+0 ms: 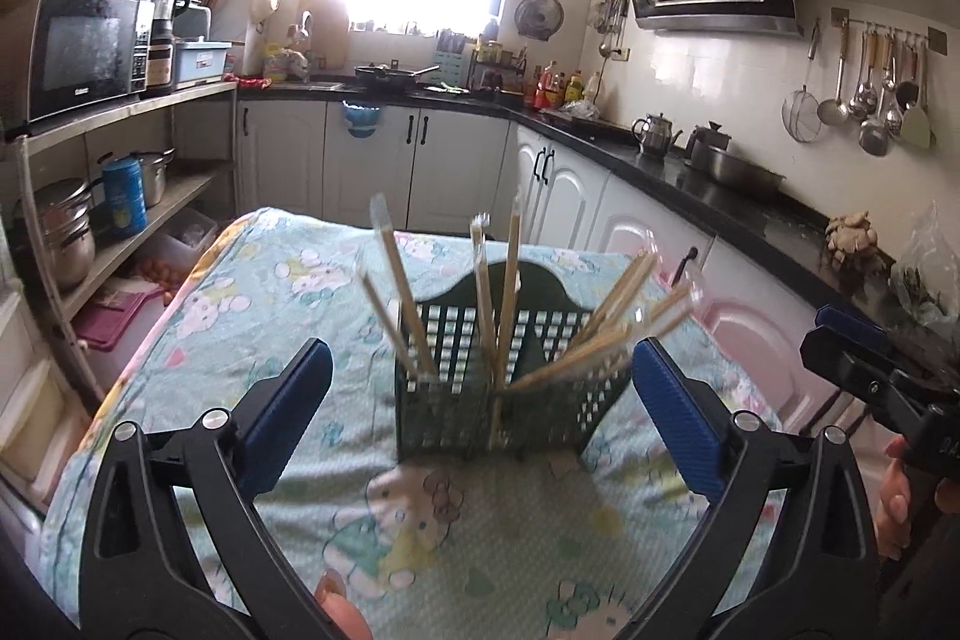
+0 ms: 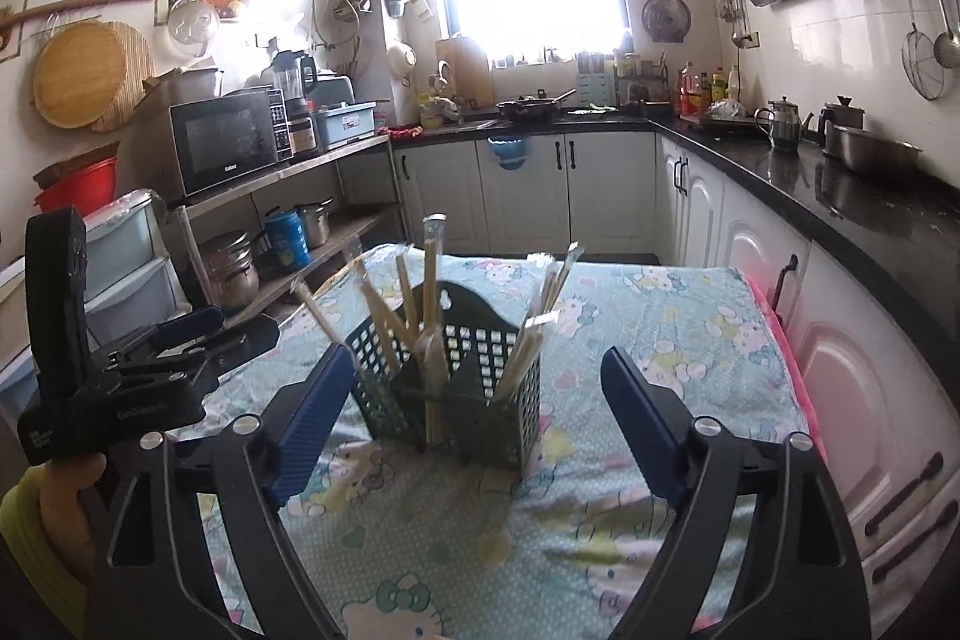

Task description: Organize utensils

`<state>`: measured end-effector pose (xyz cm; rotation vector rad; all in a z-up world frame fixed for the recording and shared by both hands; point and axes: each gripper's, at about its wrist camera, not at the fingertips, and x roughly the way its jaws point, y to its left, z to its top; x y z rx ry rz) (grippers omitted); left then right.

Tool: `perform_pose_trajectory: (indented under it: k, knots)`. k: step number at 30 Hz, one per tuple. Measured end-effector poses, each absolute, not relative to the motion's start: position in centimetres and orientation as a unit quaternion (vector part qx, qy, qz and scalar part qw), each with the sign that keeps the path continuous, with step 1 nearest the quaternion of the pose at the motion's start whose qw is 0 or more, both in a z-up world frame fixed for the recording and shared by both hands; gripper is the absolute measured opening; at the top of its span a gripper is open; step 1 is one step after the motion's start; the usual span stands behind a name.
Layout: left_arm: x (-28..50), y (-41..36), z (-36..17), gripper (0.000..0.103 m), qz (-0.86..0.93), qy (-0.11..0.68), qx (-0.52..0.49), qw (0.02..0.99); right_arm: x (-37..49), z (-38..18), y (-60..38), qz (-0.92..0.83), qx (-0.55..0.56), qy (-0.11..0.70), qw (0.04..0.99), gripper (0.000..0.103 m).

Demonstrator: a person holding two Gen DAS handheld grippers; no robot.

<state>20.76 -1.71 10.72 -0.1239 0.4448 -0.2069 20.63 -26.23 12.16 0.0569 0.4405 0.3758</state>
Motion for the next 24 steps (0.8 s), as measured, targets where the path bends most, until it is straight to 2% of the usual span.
perform_pose_trajectory:
  k: [14,24]
  knots:
    - [15.7,-0.4,5.6,0.092,-0.102,0.259,-0.061,0.959,16.2,6.6,-24.5,0.178,0.028,0.250,0.951,0.088]
    - [13.6,-0.2,2.8,0.092,-0.098,0.258,-0.057,0.960,14.2,3.1,-24.6,0.152,0.021,0.235,0.960,0.093]
